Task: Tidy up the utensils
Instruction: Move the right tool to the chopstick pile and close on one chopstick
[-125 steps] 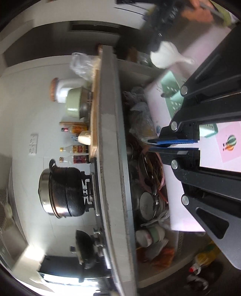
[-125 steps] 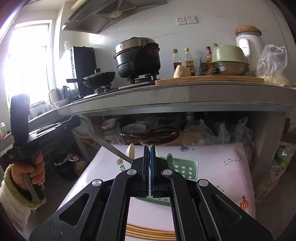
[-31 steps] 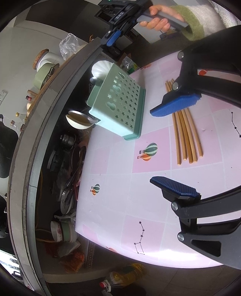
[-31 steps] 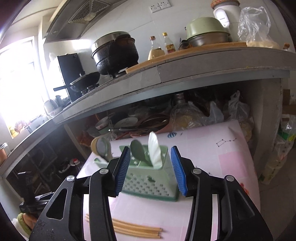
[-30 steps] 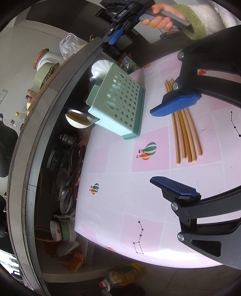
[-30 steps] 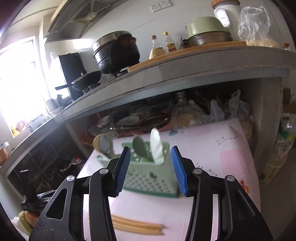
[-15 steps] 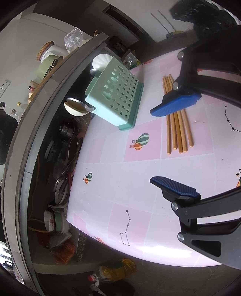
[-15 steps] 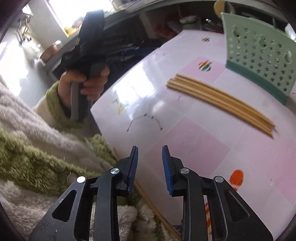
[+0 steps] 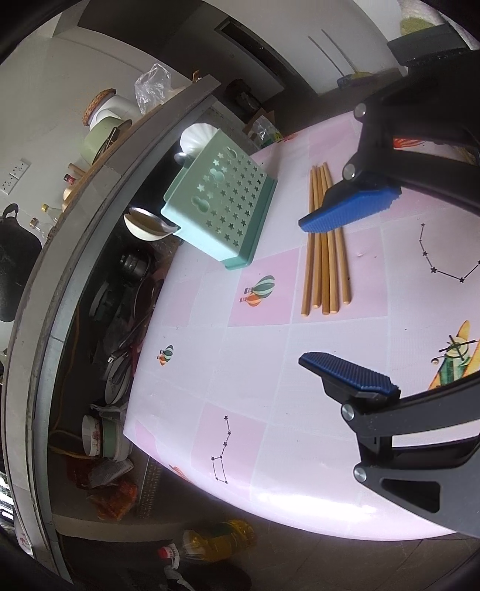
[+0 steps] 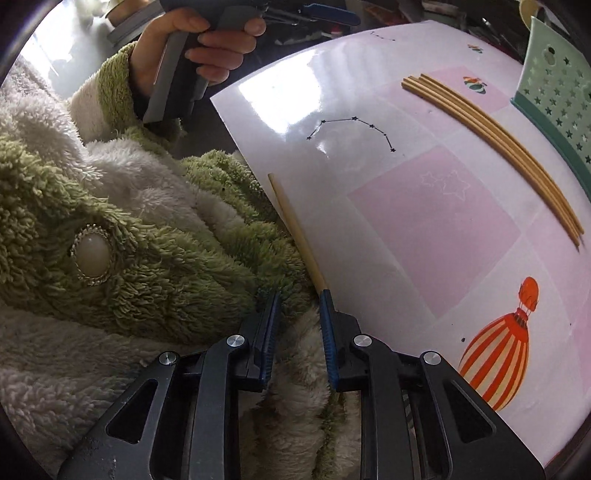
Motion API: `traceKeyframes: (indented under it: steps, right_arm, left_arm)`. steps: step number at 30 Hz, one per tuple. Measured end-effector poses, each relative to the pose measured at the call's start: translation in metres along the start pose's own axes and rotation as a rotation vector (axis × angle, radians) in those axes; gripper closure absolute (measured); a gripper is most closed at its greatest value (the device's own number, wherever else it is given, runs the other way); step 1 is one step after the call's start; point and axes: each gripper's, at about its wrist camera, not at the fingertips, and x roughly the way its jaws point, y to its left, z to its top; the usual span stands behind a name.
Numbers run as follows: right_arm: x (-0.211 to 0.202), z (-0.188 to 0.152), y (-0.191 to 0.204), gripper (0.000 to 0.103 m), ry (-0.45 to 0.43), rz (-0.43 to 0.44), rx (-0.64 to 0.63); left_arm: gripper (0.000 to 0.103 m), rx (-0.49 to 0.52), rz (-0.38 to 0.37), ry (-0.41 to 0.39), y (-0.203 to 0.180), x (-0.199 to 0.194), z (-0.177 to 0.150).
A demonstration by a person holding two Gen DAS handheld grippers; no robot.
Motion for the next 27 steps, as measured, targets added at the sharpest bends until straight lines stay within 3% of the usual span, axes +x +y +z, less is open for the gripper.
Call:
traceKeyframes:
  steps: [14,20,27]
  right_arm:
    - [0.029,0.010,-0.020,0.083,0.000,-0.070,0.031]
    - [0.036,0.008,-0.045,0.099,0.008,-0.072,0.101]
    - [0.049,0.022,-0.045,0.099,0.061,-0.138,-0.002]
  left_arm:
    - [0.038,0.005,-0.007,-0.012,0.004,-0.020,-0.023]
    - [0.038,-0.002,-0.006,0.000,0.007,-0.017,-0.030]
    - [0.038,-0.020,-0.002,-0.007,0.012,-0.017,-0.030]
